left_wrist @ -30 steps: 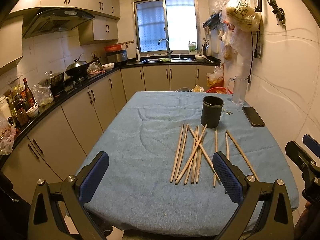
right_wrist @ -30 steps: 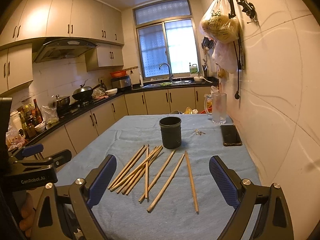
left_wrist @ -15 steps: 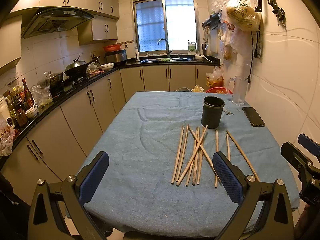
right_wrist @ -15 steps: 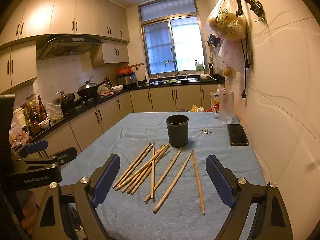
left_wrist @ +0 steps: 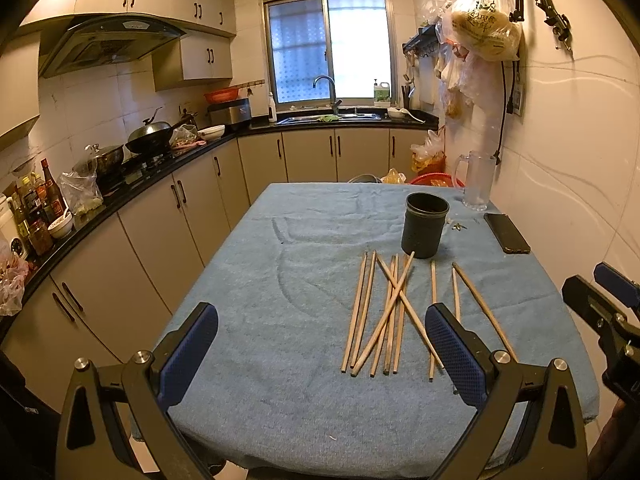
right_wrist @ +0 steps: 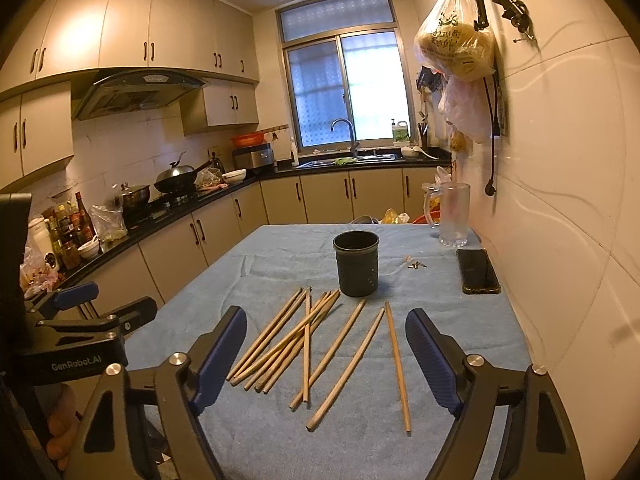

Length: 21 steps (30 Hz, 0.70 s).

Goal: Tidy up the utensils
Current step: 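Lower the left tool and grasp a wooden chopstick while the right tool grasps another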

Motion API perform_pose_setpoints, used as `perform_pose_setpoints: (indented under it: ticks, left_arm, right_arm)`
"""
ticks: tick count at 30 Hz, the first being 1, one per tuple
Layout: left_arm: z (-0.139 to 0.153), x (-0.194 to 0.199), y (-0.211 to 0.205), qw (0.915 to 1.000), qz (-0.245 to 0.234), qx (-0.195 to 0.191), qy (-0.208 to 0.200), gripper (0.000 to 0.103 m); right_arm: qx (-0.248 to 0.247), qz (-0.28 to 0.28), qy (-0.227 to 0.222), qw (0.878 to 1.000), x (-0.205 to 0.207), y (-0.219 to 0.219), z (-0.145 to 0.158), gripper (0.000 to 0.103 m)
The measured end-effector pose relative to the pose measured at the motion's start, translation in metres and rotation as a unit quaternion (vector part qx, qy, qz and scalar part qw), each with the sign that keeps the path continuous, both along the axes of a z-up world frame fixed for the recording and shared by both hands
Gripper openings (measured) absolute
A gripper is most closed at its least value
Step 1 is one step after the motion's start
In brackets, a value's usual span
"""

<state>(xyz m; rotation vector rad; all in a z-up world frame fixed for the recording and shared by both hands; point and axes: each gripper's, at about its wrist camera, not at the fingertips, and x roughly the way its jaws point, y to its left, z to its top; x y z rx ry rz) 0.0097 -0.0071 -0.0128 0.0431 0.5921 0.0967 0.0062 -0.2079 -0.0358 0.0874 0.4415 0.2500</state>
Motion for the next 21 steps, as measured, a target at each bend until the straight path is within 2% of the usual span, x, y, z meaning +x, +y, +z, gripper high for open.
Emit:
perform_pose_setpoints:
  ticks: [13,19,21]
  left_arm:
    - [-0.003,0.02,0.011,0.9996,-0.019,-0.018,0.01,0.103]
    - [-0.015,0.045,0.016,0.9976,-0.041,-0.042,0.036,0.102]
    - [-0.022,0.057,0.017,0.9962,-0.049,-0.049,0.053,0.099]
  right_arm:
    - [-0.004,-0.016,0.019,1.0,0.018,-0.008,-0.002,0.077]
    - [0.004,-0.021,0.049,0.999,0.037,-0.015,-0.013,0.065]
    - [0.013,-0.022,0.067,0.997,0.049,-0.019,-0.021,0.055]
